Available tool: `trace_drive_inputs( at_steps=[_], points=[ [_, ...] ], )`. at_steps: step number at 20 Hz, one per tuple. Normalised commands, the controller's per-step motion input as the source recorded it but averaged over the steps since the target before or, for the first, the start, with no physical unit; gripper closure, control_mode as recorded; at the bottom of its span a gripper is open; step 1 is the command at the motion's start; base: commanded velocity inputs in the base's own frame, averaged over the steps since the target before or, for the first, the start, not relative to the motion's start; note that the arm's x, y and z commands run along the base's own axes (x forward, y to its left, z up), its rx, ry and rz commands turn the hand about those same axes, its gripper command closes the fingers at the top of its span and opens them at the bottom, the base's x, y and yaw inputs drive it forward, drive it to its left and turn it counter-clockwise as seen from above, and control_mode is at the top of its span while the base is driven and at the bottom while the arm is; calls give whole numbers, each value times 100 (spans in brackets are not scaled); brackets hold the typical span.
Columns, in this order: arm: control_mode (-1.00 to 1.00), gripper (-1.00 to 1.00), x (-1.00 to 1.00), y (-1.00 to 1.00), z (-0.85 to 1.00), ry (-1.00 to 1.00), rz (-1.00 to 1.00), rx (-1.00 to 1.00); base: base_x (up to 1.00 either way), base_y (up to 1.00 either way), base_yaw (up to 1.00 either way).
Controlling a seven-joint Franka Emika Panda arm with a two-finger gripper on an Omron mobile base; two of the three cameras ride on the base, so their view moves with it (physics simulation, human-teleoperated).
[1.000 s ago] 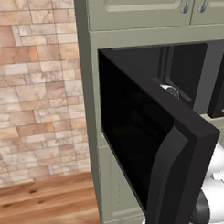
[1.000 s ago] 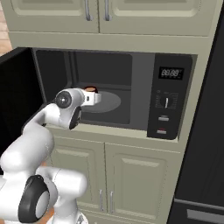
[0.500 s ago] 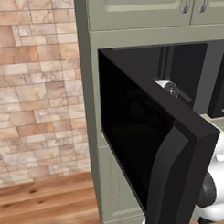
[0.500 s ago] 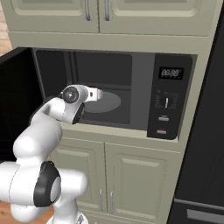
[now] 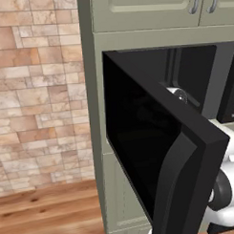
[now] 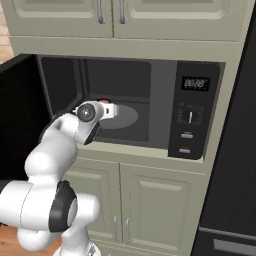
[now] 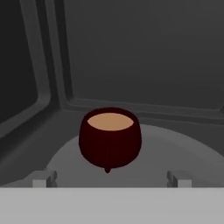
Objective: Pick the cup of tea, navigate to the dining table, and place it on the saucer.
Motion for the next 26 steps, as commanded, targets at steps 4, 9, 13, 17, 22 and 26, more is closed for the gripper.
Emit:
trace_drive_inputs(
  at_steps=[4, 9, 13, 17, 22, 26],
  points=[
    [-100, -100, 4, 0, -2, 0, 0, -1, 0, 0, 0],
    [-100, -100, 7, 5, 0, 0, 0, 0, 0, 0, 0],
    [-100, -100, 9, 10, 0, 0, 0, 0, 0, 0, 0],
    [-100, -100, 11, 10, 0, 2, 0, -1, 0, 0, 0],
    [-100, -100, 18, 4, 0, 4, 0, 0, 0, 0, 0],
    [-100, -100, 18, 0, 0, 3, 0, 0, 0, 0, 0]
  ],
)
